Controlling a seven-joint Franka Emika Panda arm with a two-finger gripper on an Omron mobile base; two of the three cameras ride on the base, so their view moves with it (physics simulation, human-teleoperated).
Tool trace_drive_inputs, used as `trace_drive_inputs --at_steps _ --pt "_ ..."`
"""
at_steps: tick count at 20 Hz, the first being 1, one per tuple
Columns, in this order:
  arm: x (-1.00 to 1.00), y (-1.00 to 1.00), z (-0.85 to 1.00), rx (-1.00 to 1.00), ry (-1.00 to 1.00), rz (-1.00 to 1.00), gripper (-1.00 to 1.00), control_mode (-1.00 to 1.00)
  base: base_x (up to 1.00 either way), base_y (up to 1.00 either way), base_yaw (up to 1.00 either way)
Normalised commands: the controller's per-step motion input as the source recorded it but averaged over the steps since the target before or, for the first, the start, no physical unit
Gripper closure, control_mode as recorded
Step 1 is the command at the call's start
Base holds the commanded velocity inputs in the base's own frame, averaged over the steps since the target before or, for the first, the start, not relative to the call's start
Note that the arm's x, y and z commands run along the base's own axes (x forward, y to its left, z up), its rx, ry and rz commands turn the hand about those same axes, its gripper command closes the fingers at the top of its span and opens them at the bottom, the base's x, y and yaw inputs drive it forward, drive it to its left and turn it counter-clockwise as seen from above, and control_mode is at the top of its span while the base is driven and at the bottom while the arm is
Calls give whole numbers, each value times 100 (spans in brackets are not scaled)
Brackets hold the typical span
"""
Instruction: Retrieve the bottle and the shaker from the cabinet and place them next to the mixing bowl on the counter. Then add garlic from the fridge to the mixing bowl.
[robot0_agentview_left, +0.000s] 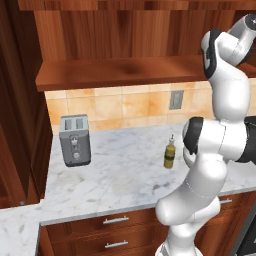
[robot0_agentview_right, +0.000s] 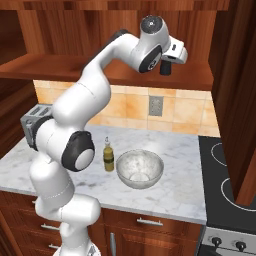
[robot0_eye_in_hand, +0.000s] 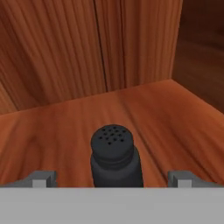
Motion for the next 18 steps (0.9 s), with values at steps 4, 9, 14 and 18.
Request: trace_drive_inputs --at_steps 4,9,14,18 --pt "26 -3 -3 0 0 2 -100 -100 0 0 0" --pt "0 -2 0 0 0 0 -100 -100 0 0 0" --pt "0 -1 -4 0 3 0 -100 -100 0 0 0" --pt "10 -2 -11 0 2 0 -100 -100 0 0 0"
